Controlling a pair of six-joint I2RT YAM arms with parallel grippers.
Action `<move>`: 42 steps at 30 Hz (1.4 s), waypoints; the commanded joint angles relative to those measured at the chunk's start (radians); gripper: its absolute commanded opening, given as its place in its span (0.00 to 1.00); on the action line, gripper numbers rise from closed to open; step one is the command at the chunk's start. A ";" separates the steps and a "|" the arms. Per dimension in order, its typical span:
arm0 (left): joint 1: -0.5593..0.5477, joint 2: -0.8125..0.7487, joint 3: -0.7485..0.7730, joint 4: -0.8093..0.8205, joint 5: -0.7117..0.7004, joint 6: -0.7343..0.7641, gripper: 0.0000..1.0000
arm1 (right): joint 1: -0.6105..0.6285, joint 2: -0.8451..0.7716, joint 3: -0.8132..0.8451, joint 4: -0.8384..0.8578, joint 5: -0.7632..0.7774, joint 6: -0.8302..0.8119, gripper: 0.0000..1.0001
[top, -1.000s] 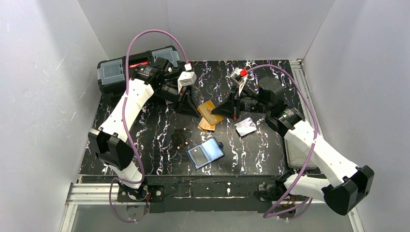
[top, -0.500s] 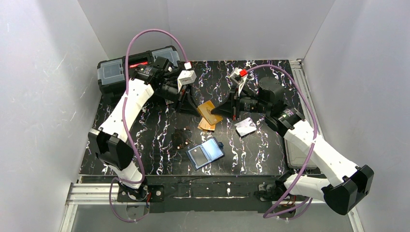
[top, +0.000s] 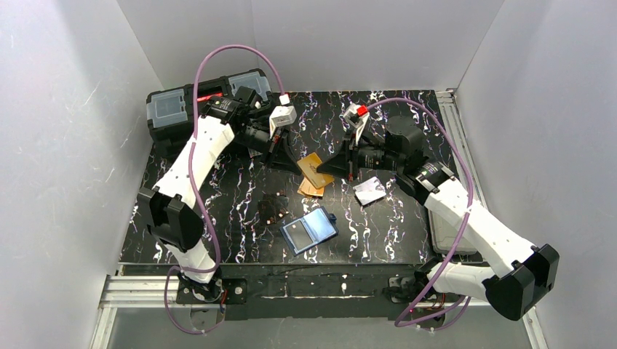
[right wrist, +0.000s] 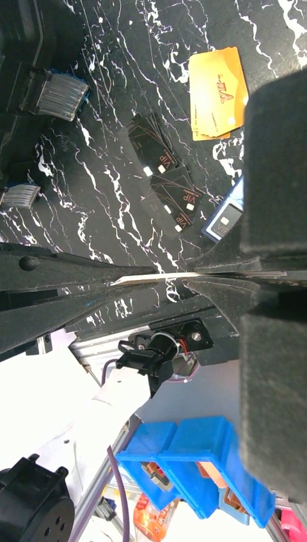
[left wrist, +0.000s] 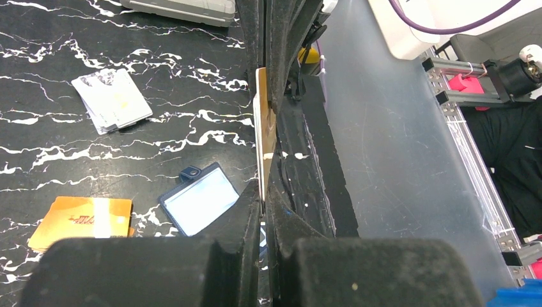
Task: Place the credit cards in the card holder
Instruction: Place the credit card at the center of the board.
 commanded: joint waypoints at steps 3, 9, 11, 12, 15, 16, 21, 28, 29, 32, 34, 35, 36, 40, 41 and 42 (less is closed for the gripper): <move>0.023 0.033 0.008 -0.043 -0.028 0.017 0.00 | -0.009 -0.045 -0.003 0.019 0.077 -0.035 0.01; 0.055 0.061 0.014 0.059 -0.084 -0.112 0.00 | -0.015 -0.072 -0.037 -0.007 0.128 -0.046 0.01; 0.055 0.065 0.002 0.086 -0.131 -0.153 0.00 | -0.017 -0.082 -0.050 -0.009 0.146 -0.048 0.01; 0.055 0.061 -0.011 0.113 -0.153 -0.179 0.00 | -0.018 -0.086 -0.053 -0.010 0.154 -0.049 0.01; 0.056 0.044 -0.058 0.200 -0.198 -0.256 0.00 | -0.020 -0.091 -0.062 -0.012 0.173 -0.051 0.01; 0.055 0.038 -0.075 0.220 -0.207 -0.280 0.00 | -0.019 -0.092 -0.063 -0.012 0.177 -0.051 0.01; 0.056 0.016 -0.141 0.261 -0.223 -0.342 0.00 | -0.024 -0.108 -0.069 -0.001 0.206 -0.046 0.01; 0.058 -0.009 -0.252 0.343 -0.236 -0.447 0.00 | -0.030 -0.133 -0.107 0.080 0.258 0.005 0.01; 0.059 -0.009 -0.259 0.347 -0.235 -0.453 0.00 | -0.030 -0.133 -0.113 0.087 0.262 0.012 0.01; 0.058 -0.016 -0.276 0.378 -0.242 -0.487 0.00 | -0.033 -0.131 -0.126 0.137 0.273 0.033 0.01; 0.059 -0.018 -0.284 0.401 -0.272 -0.510 0.00 | -0.033 -0.127 -0.127 0.150 0.278 0.043 0.01; 0.059 -0.016 -0.284 0.408 -0.282 -0.512 0.00 | -0.035 -0.124 -0.128 0.154 0.280 0.046 0.01; 0.059 -0.013 -0.285 0.411 -0.302 -0.511 0.00 | -0.035 -0.123 -0.128 0.156 0.285 0.046 0.01; 0.060 -0.004 -0.304 0.519 -0.420 -0.568 0.00 | -0.042 -0.118 -0.142 0.154 0.318 0.048 0.01; 0.059 0.004 -0.306 0.553 -0.446 -0.588 0.00 | -0.044 -0.116 -0.146 0.151 0.320 0.049 0.01; 0.058 0.014 -0.305 0.581 -0.460 -0.599 0.00 | -0.044 -0.116 -0.149 0.144 0.325 0.049 0.01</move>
